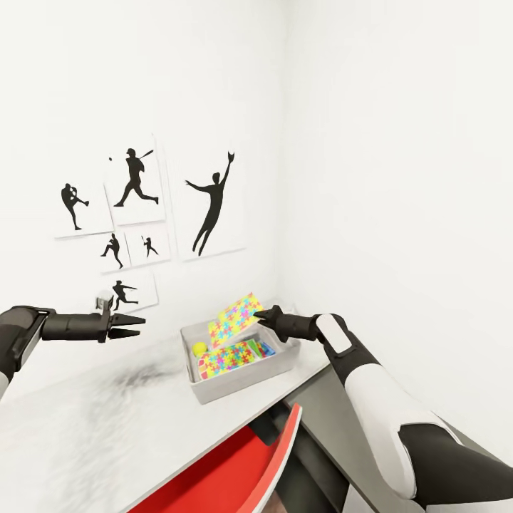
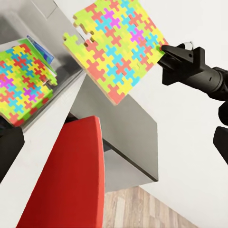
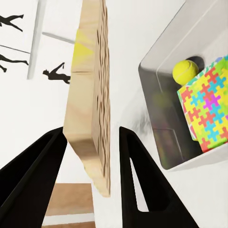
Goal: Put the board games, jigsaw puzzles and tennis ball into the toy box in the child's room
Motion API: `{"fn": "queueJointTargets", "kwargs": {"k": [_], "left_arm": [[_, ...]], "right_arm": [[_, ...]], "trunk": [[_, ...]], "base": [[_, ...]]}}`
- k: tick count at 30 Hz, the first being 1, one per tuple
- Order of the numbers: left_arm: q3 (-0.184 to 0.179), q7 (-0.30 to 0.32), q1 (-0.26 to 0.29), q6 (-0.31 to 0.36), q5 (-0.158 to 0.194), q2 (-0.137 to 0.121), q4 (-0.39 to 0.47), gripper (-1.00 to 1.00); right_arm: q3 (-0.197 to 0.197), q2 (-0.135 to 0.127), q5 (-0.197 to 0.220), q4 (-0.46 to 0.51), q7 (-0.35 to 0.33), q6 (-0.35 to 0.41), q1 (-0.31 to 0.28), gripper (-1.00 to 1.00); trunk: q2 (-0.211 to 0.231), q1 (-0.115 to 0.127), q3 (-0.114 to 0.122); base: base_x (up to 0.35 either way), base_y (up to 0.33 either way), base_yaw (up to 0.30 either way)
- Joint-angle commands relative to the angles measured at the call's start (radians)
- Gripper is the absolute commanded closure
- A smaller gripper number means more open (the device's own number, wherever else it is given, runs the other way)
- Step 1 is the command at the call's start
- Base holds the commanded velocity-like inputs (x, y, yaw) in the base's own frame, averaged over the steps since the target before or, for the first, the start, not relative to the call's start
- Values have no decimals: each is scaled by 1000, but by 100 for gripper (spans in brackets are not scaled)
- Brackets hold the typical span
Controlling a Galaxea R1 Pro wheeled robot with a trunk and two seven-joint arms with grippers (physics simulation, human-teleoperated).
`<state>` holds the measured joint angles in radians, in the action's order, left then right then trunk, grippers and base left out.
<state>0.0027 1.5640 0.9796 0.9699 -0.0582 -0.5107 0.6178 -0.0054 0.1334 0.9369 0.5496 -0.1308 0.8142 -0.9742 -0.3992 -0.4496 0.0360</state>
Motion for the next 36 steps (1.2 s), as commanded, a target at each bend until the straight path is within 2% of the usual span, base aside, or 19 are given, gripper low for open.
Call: {"fn": "queueJointTargets", "kwargs": {"k": [1,11,17,25,36], "left_arm": [[0,7,0,10,-6,0,0,-100],[0,7,0,10,-6,0,0,-100],[0,7,0,10,-6,-1,0,-100],[0,7,0,9,-5,0,0,-100],[1,7,0,9,-6,-3,0,-100]], "right_arm": [[-1,0,-6,0,-6,2,0,100],[-1,8,-10,-3,0,-1,0,100],[-1,8,-10,-26,46,-1,-1,100],[-1,9,-10,-36,140,-7,-2,100],[0,30,-10,-51,157,-24,-2,100]], "trunk": [[-1,0,0],[-1,0,0],[-1,0,0],[-1,0,0],[-1,0,0]], "base": [[5,3,0],[142,113,0],[139,73,0],[12,6,0],[0,9,0]]}}
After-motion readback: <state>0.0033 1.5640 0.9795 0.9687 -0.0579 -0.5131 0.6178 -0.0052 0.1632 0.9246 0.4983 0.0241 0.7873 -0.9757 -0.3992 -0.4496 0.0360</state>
